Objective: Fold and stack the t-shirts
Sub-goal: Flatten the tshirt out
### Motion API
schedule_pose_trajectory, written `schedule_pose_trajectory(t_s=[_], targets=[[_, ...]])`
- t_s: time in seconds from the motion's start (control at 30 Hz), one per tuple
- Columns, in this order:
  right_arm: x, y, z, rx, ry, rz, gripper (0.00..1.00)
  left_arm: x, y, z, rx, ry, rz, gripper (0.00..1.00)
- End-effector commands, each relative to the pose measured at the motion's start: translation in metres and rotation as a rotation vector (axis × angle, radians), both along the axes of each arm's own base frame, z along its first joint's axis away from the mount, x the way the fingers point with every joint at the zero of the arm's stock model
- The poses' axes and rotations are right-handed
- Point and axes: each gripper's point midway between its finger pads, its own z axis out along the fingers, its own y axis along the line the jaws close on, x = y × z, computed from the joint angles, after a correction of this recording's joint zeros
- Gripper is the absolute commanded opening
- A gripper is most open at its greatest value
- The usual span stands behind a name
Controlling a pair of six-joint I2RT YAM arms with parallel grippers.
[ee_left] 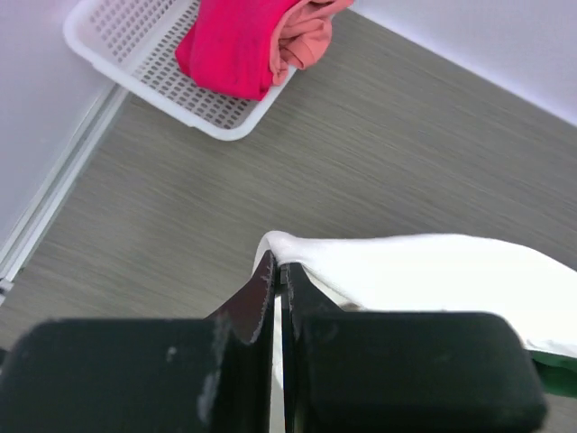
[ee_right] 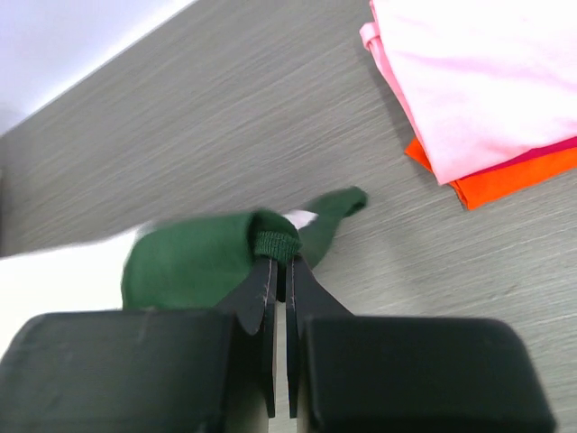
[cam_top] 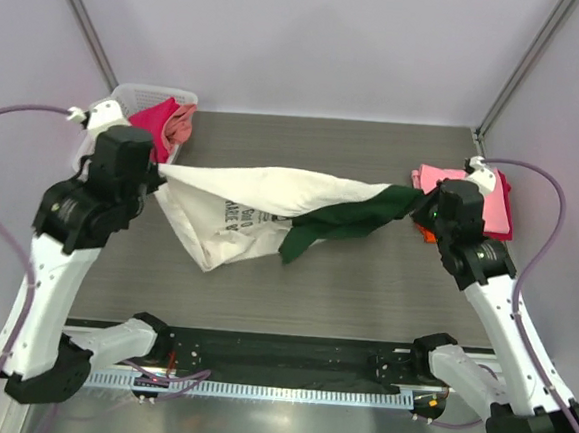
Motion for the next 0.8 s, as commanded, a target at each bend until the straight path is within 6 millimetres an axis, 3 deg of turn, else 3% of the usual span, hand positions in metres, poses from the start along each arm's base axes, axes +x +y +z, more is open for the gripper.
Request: schedule_pose_trajectory(t_s=[0.0,0.13,0.2,0.27,0.3,0.33,0.37,0.4,0.47,0.5,0.57,0.6,0.67,0.7,0.77], targets=[[-0.021,-0.004,0.03,0.014,-0.07,0.015,0.01,-0.046,0.03,0.024,0.027,-0.024,0.03,0.0],[-0.05,-0.002,0.064,0.059,-0.166,0.066,0.01,-0.076,0.038,0.047,-0.017,-0.09,-0.007,0.0],[-0.064,-0.004,0.092,0.073,-0.242,0.075,0.01,-0.084,0.044,0.05,-0.002,-0.081,-0.001,0.0],[-0.074,-0.007,0.107,0.072,-0.267,0.079,0.01,-0.089,0.05,0.065,0.002,-0.112,0.014,0.0],[-0.08,-0.007,0.127,0.078,-0.309,0.089,0.01,-0.092,0.052,0.07,0.011,-0.113,0.013,0.0],[-0.084,-0.007,0.132,0.076,-0.306,0.1,0.01,-0.095,0.053,0.075,0.008,-0.122,0.011,0.0],[-0.087,-0.006,0.139,0.073,-0.314,0.113,0.01,-0.097,0.054,0.091,-0.011,-0.16,0.008,0.0],[-0.094,-0.005,0.16,0.079,-0.358,0.128,0.01,-0.102,0.056,0.095,-0.013,-0.165,0.003,0.0],[-0.105,0.0,0.174,0.091,-0.375,0.172,0.01,-0.115,0.06,0.118,-0.05,-0.236,-0.006,0.0],[-0.114,0.002,0.192,0.104,-0.415,0.194,0.01,-0.119,0.061,0.118,-0.047,-0.224,-0.008,0.0],[-0.127,0.013,0.201,0.123,-0.416,0.274,0.01,-0.128,0.064,0.125,-0.07,-0.255,-0.007,0.0],[-0.138,0.015,0.217,0.134,-0.449,0.3,0.01,-0.135,0.067,0.125,-0.088,-0.277,-0.009,0.0],[-0.148,0.024,0.22,0.15,-0.422,0.358,0.01,-0.136,0.066,0.124,-0.103,-0.292,-0.013,0.0],[-0.153,0.023,0.227,0.162,-0.433,0.356,0.01,-0.131,0.064,0.111,-0.083,-0.252,-0.009,0.0],[-0.146,0.026,0.216,0.164,-0.368,0.36,0.01,-0.117,0.058,0.1,-0.063,-0.215,-0.008,0.0]])
